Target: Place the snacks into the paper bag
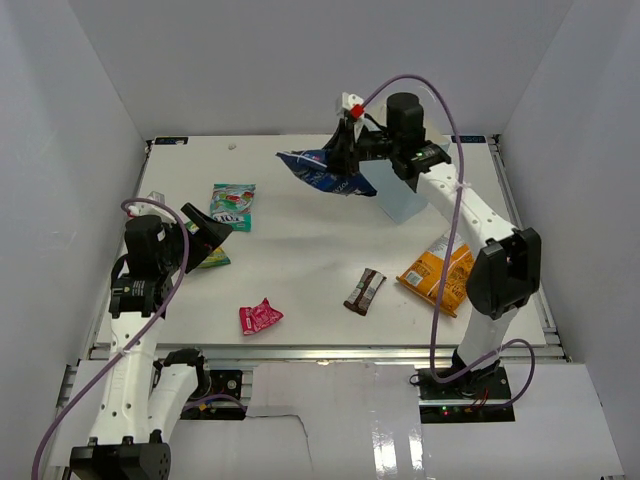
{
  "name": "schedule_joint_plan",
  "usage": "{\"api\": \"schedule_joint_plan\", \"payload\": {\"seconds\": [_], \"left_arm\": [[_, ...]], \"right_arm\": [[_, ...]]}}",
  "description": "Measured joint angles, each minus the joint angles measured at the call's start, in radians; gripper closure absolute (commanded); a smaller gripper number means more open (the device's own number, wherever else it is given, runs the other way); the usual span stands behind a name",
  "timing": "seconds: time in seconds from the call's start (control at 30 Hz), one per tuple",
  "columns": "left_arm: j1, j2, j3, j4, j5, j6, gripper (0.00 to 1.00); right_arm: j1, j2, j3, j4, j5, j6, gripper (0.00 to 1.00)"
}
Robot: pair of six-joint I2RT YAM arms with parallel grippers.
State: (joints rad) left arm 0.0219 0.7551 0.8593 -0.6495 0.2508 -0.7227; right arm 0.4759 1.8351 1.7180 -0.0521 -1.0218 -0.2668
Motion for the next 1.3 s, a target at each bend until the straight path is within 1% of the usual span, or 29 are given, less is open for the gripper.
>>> {"api": "schedule_joint_plan", "payload": {"seconds": [0.13, 0.2, 0.33, 0.4, 0.63, 0.83, 1.13, 1.23, 1.3], "left_arm": [[0.0, 0.014, -0.002, 0.045, 0.021, 0.005, 0.02], [0.0, 0.029, -0.002, 0.067, 0.033, 0.006, 0.02], [0.0, 0.063, -0.003, 0.105, 0.056, 0.009, 0.02], [0.0, 0.076, -0.003, 0.117, 0.066, 0.01, 0.02], [0.0, 0.087, -0.01, 0.148, 0.084, 0.011, 0.02], [0.0, 0.085, -0.015, 0.157, 0.09, 0.008, 0.02], [0.0, 0.085, -0.015, 0.158, 0.102, 0.0, 0.02], [0.0, 0.085, -0.018, 0.159, 0.103, -0.004, 0.02], [0.0, 0.085, -0.02, 0.158, 0.104, -0.008, 0.02]], "right_arm": [[-0.059, -0.097, 0.011, 0.098, -0.05, 0.158, 0.87], [-0.11, -0.124, 0.042, 0.174, -0.054, 0.259, 0.87], [-0.237, -0.135, 0.121, 0.316, -0.033, 0.418, 0.87], [-0.29, -0.134, 0.157, 0.35, -0.011, 0.456, 0.87], [-0.36, -0.092, 0.29, 0.432, 0.059, 0.533, 0.87], [-0.406, 0.004, 0.364, 0.478, 0.126, 0.549, 0.87], [-0.409, 0.183, 0.33, 0.525, 0.152, 0.574, 0.86], [-0.408, 0.207, 0.295, 0.523, 0.155, 0.57, 0.85], [-0.407, 0.21, 0.271, 0.524, 0.156, 0.565, 0.82]]}}
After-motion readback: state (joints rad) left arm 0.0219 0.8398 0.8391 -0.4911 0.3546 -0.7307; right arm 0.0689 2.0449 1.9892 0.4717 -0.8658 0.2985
